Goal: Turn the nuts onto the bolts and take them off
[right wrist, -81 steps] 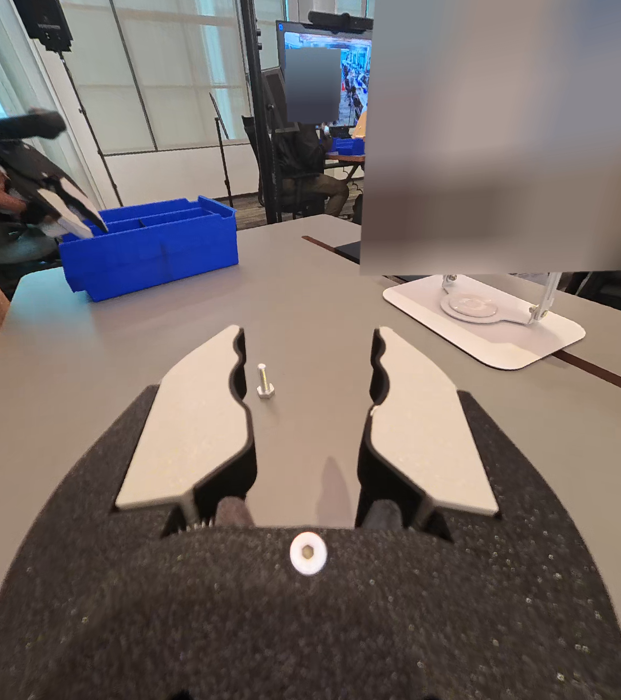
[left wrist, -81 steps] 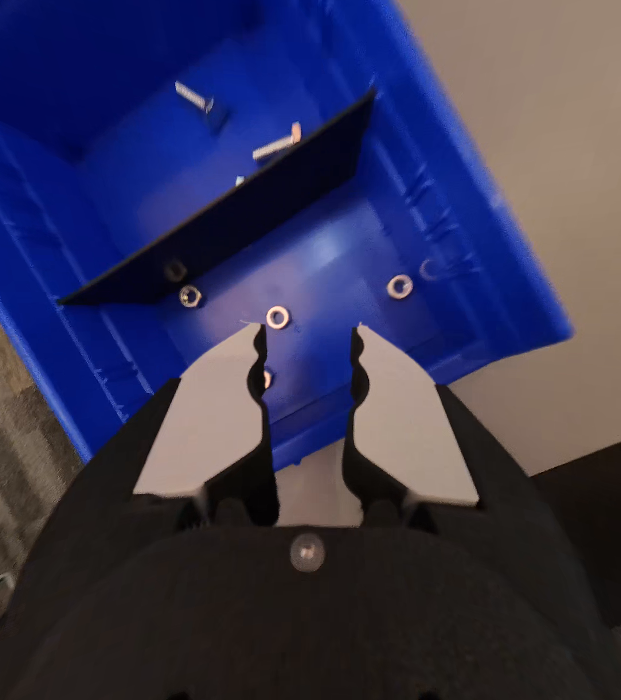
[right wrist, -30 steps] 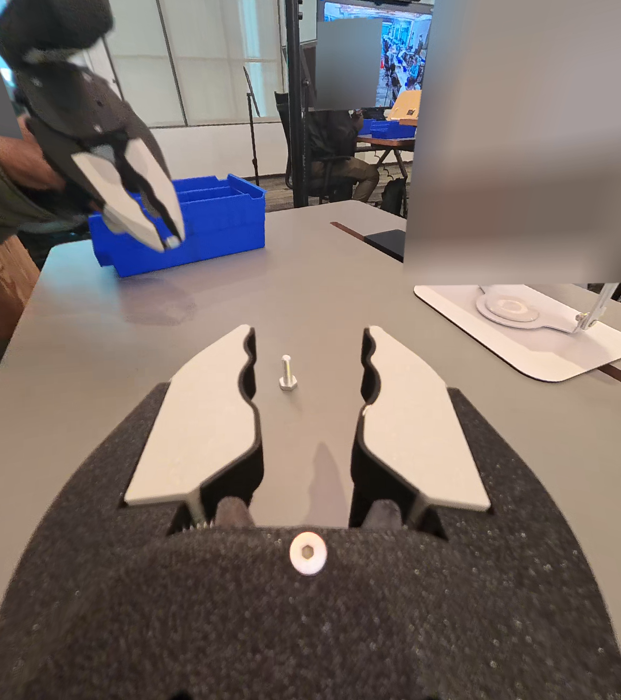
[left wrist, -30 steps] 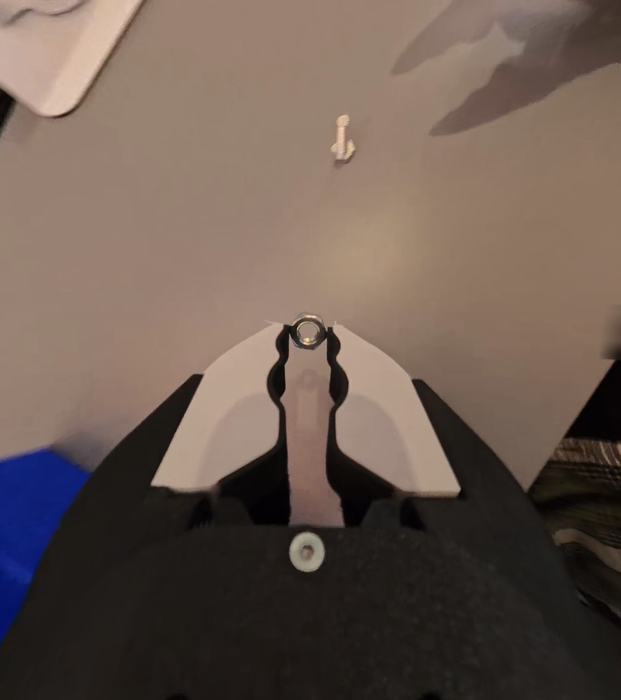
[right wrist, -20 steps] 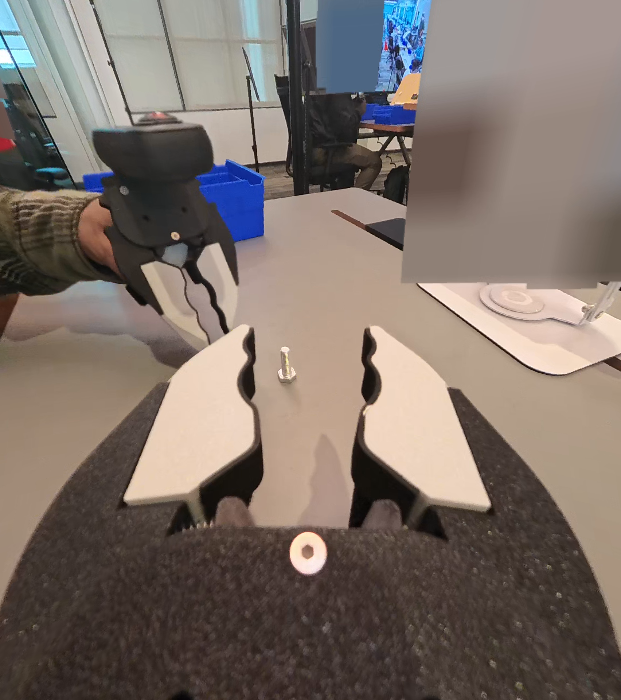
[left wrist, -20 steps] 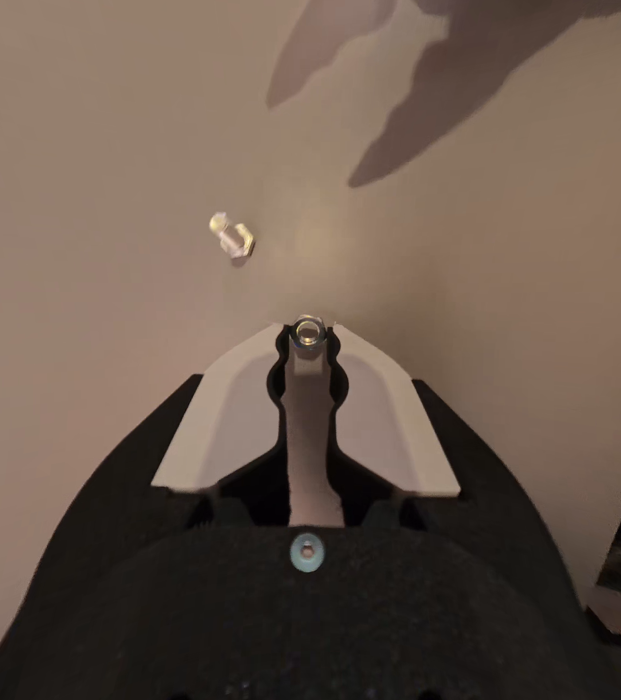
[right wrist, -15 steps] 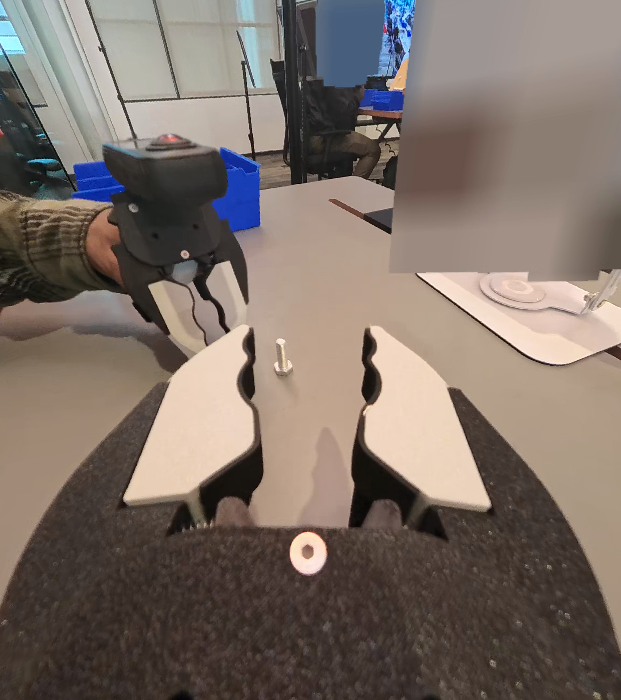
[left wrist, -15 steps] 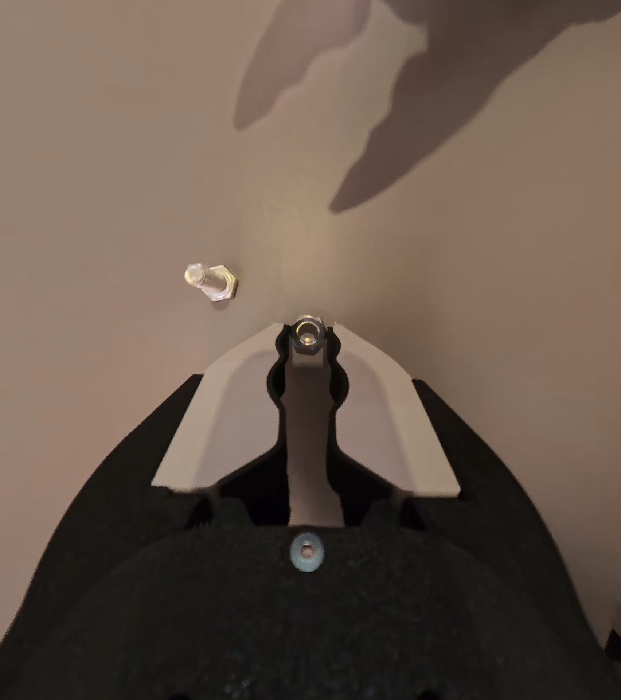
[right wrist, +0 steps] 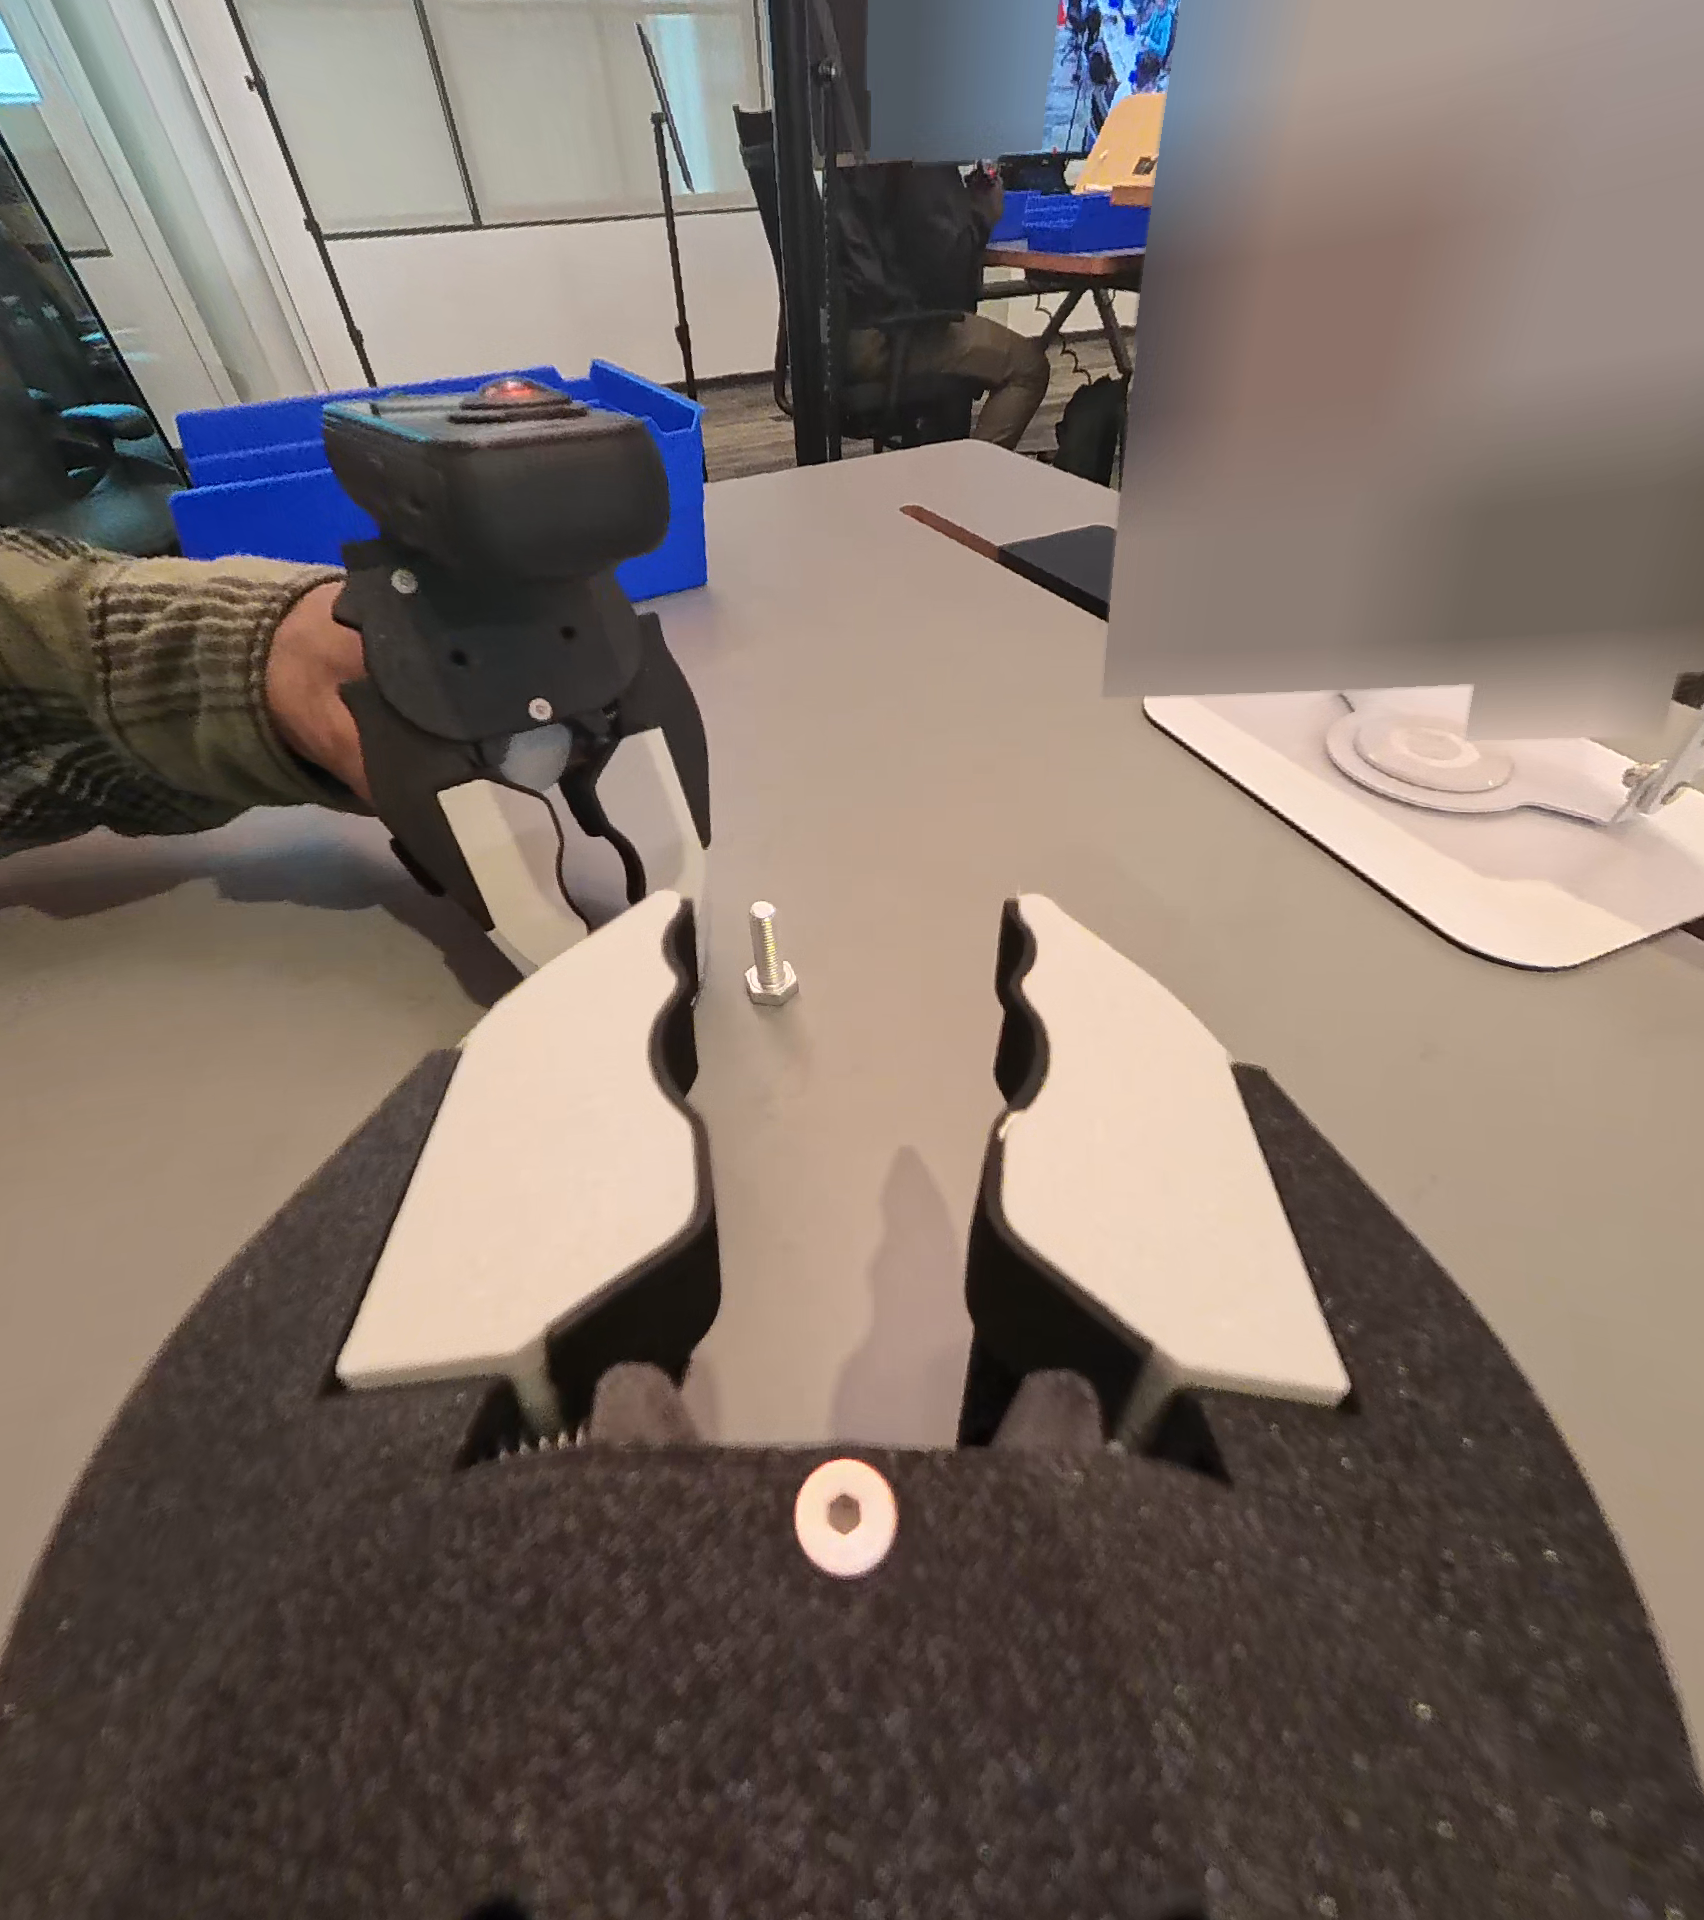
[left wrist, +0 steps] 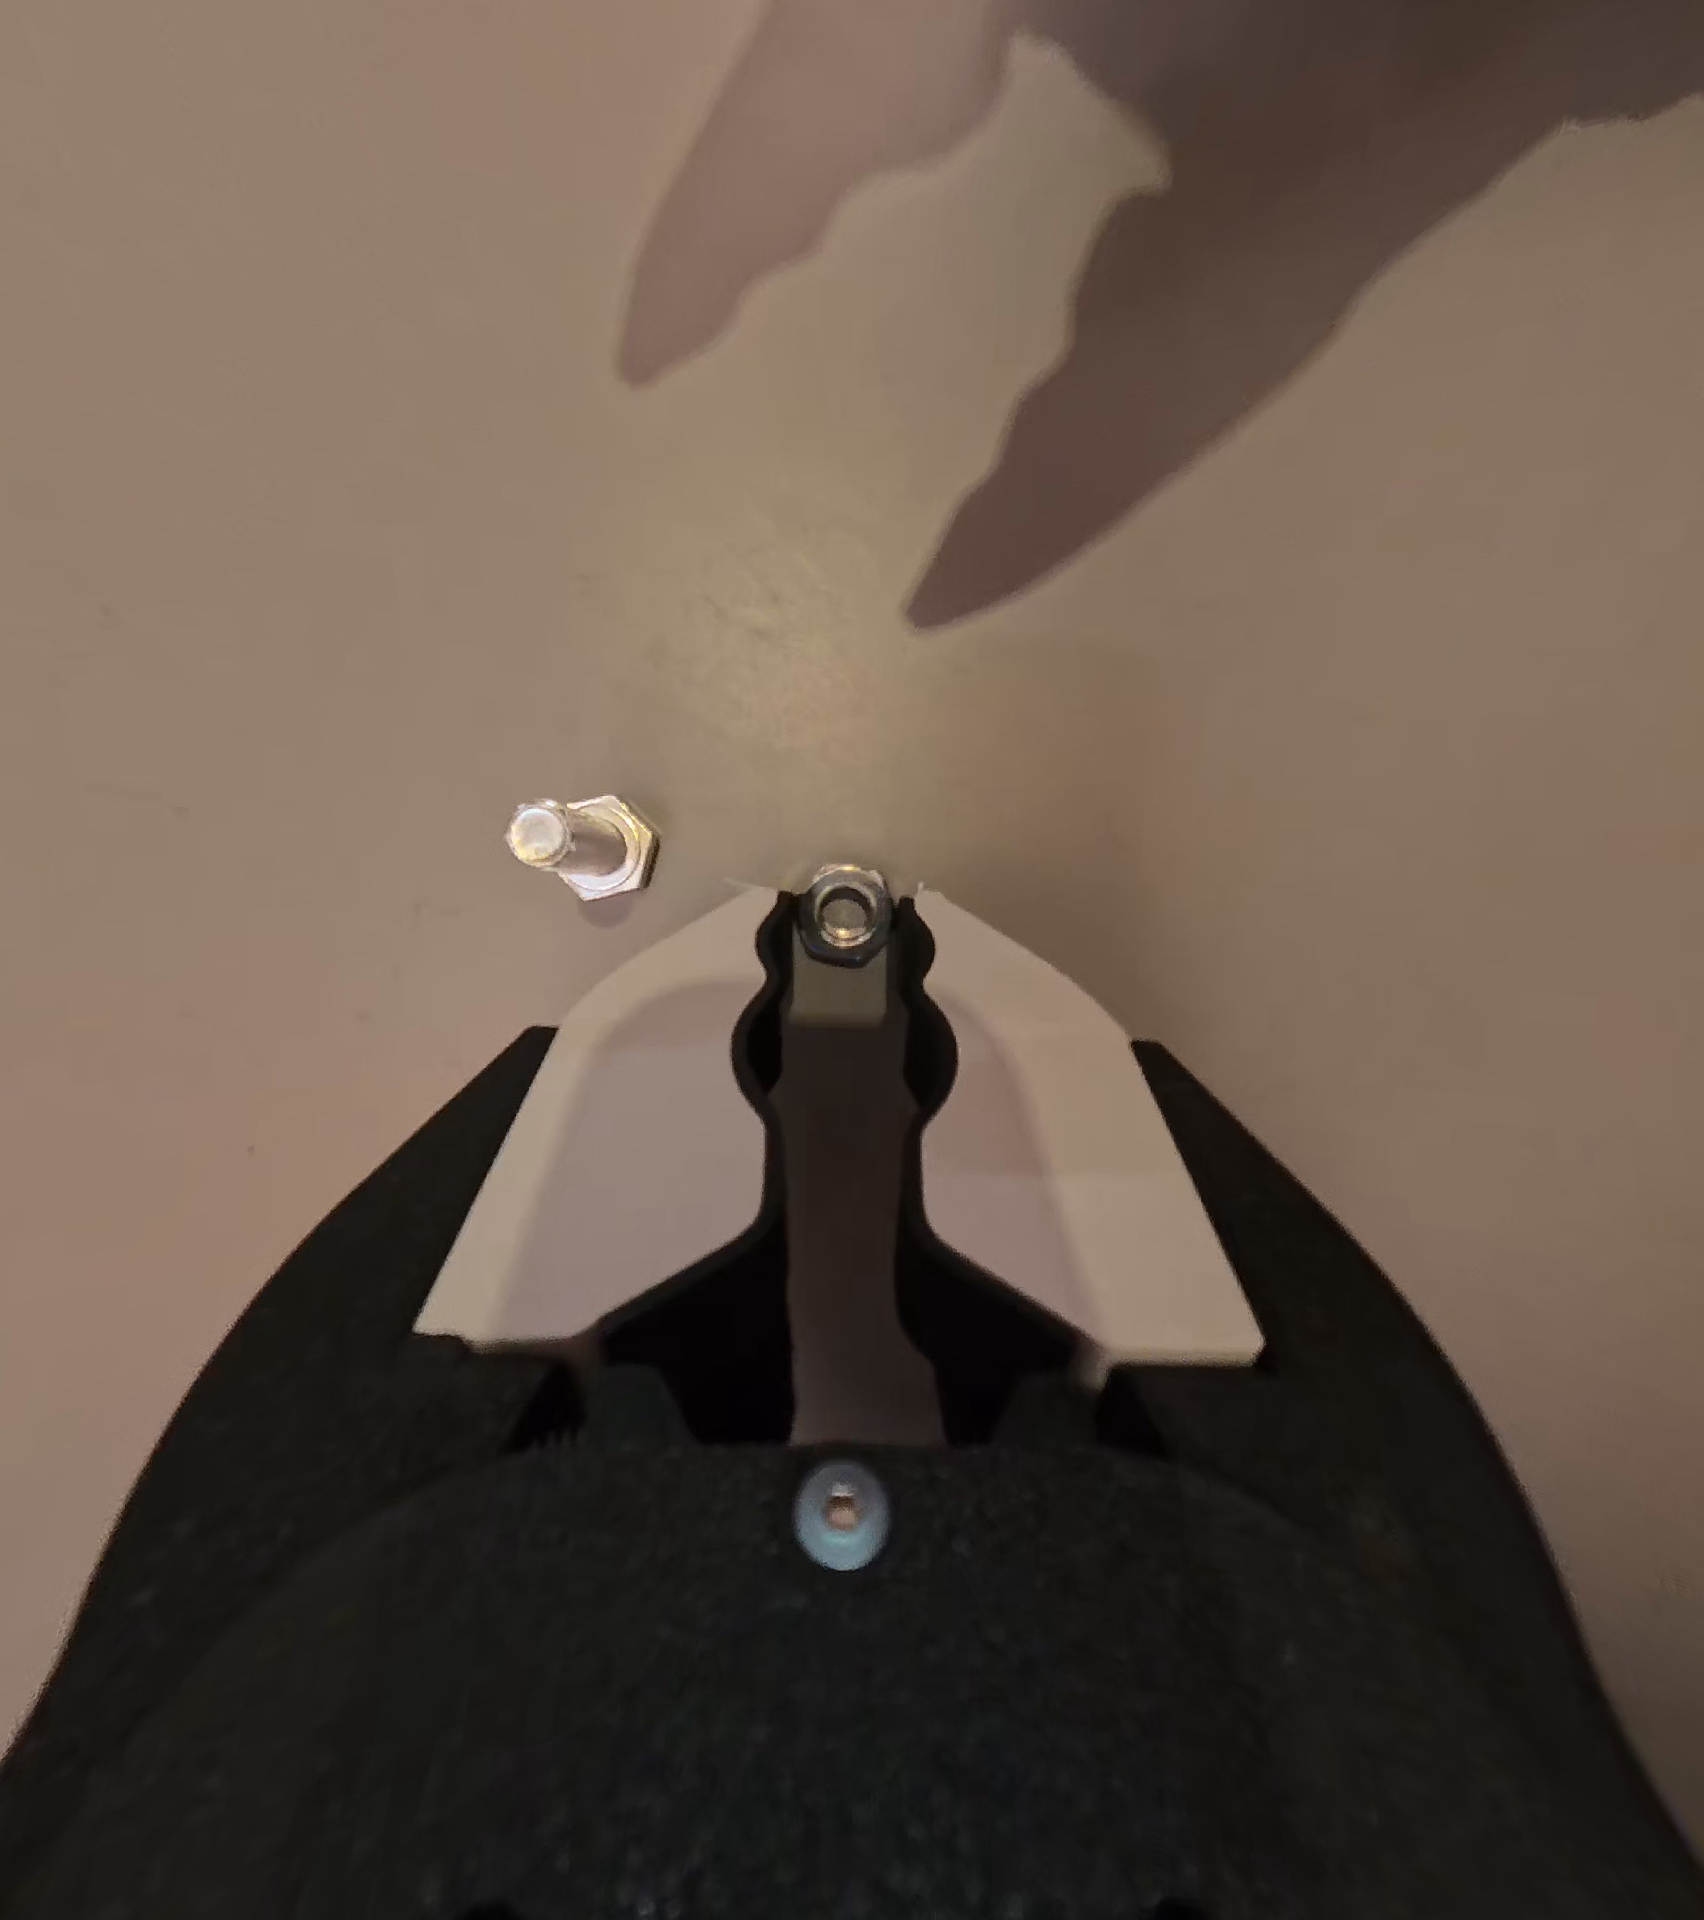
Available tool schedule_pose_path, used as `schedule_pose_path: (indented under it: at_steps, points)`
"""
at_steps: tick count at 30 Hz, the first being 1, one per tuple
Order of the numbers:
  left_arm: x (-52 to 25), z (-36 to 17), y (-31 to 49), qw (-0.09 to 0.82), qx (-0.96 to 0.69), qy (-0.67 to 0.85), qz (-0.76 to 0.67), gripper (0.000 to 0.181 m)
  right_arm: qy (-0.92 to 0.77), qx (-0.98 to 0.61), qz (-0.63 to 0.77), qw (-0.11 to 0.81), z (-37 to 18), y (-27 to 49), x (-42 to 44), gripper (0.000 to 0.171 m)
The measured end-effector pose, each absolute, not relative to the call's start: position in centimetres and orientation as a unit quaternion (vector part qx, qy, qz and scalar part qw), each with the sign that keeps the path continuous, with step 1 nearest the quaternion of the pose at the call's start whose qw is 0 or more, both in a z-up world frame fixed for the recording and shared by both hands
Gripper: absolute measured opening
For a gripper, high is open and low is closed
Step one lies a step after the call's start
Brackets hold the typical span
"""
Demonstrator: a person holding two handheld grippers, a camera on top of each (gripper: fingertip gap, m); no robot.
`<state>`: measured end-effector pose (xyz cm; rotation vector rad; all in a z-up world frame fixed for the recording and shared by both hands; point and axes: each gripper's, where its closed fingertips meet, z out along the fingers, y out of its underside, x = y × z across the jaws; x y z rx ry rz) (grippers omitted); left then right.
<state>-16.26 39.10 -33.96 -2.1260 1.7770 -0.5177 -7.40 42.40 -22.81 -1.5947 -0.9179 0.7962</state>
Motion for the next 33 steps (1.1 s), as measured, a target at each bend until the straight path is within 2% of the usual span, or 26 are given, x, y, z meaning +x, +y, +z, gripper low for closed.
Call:
schedule_pose_path:
  at_steps: [14, 24, 33]
  points:
    - [-16.8, -33.3, 39.2, 0.176, -0.746, 0.607, -0.209, 0.025, -0.397, -0.677, 0.325, 0.528, -23.6, 42.4, -7.7, 0.055]
    - [-17.6, -29.4, 42.1, 0.275, -0.753, 0.535, -0.268, 0.032, -0.398, -0.682, 0.325, 0.521, -24.1, 42.5, -7.8, 0.055]
    - [-17.5, -30.1, 42.4, 0.278, -0.754, 0.532, -0.267, 0.033, -0.409, -0.684, 0.323, 0.510, -24.7, 42.3, -8.1, 0.054]
